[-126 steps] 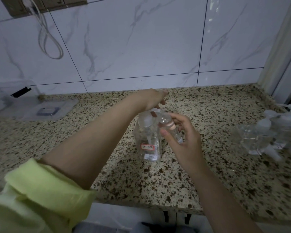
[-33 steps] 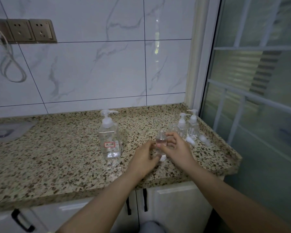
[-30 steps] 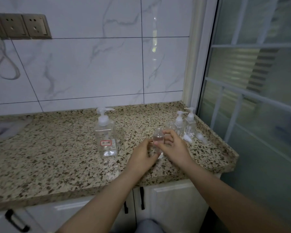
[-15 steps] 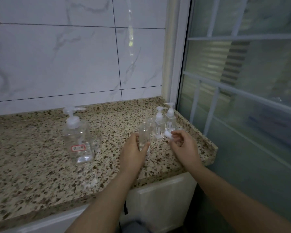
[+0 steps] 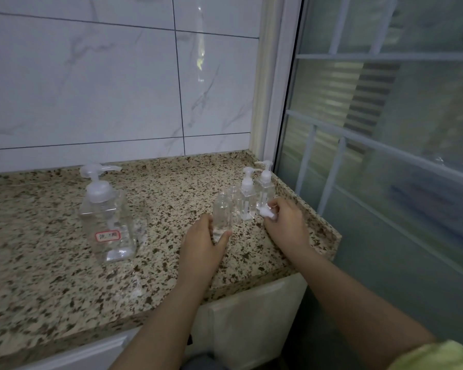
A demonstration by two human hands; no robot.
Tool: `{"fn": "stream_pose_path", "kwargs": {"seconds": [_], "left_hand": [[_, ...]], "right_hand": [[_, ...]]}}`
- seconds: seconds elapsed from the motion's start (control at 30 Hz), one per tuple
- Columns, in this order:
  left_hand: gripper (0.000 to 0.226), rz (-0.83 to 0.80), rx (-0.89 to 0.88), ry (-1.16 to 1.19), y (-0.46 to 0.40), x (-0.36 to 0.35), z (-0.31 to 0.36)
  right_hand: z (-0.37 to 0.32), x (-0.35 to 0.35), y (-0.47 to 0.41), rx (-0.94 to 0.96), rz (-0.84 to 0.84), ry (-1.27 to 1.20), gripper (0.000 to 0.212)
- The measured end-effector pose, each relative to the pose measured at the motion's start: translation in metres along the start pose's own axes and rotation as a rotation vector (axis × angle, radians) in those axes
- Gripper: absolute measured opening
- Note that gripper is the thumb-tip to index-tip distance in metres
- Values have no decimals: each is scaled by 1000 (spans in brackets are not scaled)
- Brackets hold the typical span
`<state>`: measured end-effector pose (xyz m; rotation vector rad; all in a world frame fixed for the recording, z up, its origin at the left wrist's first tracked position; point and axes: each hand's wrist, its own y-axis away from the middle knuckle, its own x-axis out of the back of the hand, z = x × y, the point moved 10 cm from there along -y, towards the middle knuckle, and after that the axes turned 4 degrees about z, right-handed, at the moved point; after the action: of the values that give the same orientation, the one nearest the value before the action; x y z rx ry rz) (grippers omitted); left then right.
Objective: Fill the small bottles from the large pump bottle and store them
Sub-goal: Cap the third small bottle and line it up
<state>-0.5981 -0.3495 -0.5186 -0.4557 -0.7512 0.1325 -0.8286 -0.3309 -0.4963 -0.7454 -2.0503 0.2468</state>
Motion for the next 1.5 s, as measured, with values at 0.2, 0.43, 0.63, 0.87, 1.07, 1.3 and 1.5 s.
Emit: {"fn": "stream_pose_path", "kwargs": {"seconds": [0.2,0.43,0.63,0.87,1.07,1.3,1.5], "left_hand": [[31,-1,-3,-4,0,-1,0],[31,3,-2,12,2,2,0],[30,4,-8,16,3,3,2],[29,-13,-10,12,3,1,1],[26,-16,-20,28,3,-1,2],[29,-11,-34,18,4,2,6],[27,-15,-32,23,4,4,8]], "right_hand": [[-19,37,12,10,131,-195,19],[-40,57,14,-8,203,-493,17],[-64,86,13,128,355,-547,17],[-99,106,4,135,409,-875,6],[-123,108,5,190,366,-910,18],[-123,106,8,212,370,-829,14],[-122,92,1,203,302,-769,18]]}}
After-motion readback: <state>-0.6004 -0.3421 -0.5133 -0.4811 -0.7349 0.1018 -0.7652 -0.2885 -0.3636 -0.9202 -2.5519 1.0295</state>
